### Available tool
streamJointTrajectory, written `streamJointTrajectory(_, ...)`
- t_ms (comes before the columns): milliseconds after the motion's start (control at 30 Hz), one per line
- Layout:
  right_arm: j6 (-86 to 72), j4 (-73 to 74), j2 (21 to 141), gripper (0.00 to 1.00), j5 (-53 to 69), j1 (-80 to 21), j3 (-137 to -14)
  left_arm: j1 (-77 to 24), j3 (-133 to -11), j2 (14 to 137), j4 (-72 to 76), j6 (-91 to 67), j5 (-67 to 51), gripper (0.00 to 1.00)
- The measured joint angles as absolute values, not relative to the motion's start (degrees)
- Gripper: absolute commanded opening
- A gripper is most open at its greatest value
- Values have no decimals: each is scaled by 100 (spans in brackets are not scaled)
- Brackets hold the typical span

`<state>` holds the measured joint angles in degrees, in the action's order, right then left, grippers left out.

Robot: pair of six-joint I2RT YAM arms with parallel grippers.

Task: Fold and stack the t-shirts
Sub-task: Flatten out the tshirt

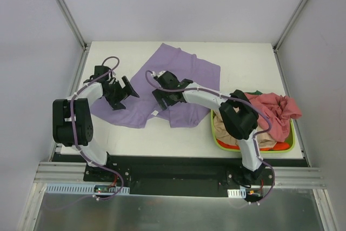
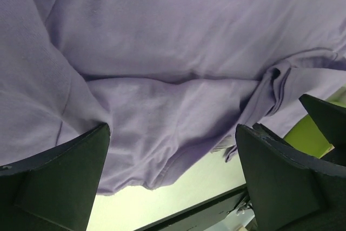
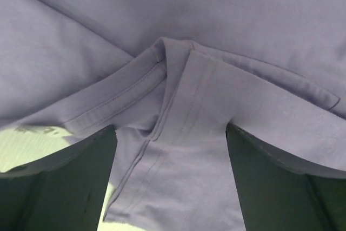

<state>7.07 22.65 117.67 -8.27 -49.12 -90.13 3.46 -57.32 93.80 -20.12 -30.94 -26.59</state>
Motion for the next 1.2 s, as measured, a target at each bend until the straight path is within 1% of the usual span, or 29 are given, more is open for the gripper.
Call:
streamJointTrajectory(67, 694, 2333, 11963, 76, -1057, -4969, -9150, 346, -5714, 9478, -1990, -3037, -2655, 99)
streamJointTrajectory(100, 681, 2351, 12044, 71, -1175, -4982, -9201, 346, -5712, 9524, -1981, -3015, -2655, 99)
streamJointTrajectory(167, 655, 2388, 12175, 65, -1398, -4982, -9275, 346, -5675, 9577, -1942, -2958, -2652, 99)
streamJointTrajectory(233, 617, 2418, 12287, 46, -1599, -4969, -9338, 346, -5627, 9603, -1929, -2891, -2650, 99)
streamJointTrajectory(267, 578, 2432, 12335, 39, -1695, -4960, -9367, 346, -5614, 9614, -1929, -2869, -2648, 99)
streamJointTrajectory(300, 563, 2429, 12352, 35, -1754, -4958, -9378, 353, -5599, 9618, -1918, -2845, -2646, 99)
streamJointTrajectory(433, 414, 2436, 12355, 29, -2036, -4960, -9391, 421, -5546, 9623, -1894, -2770, -2657, 99)
streamJointTrajectory(467, 401, 2440, 12355, 25, -2058, -4960, -9391, 436, -5544, 9623, -1887, -2768, -2655, 99)
streamJointTrajectory(533, 379, 2449, 12333, 12, -2078, -4958, -9378, 473, -5537, 9623, -1870, -2762, -2646, 99)
streamJointTrajectory(600, 357, 2436, 12228, 0, -2080, -4960, -9251, 513, -5522, 9623, -1859, -2764, -2624, 99)
streamJointTrajectory(867, 301, 2473, 11391, 1, -1999, -4960, -8519, 720, -5435, 9620, -1820, -2792, -2620, 99)
streamJointTrajectory(1000, 301, 2451, 10739, 1, -1435, -4965, -7994, 766, -5408, 9614, -1813, -2808, -2626, 99)
streamJointTrajectory(1200, 298, 2447, 9526, 6, -460, -5096, -6904, 880, -5363, 9598, -1798, -2836, -2659, 99)
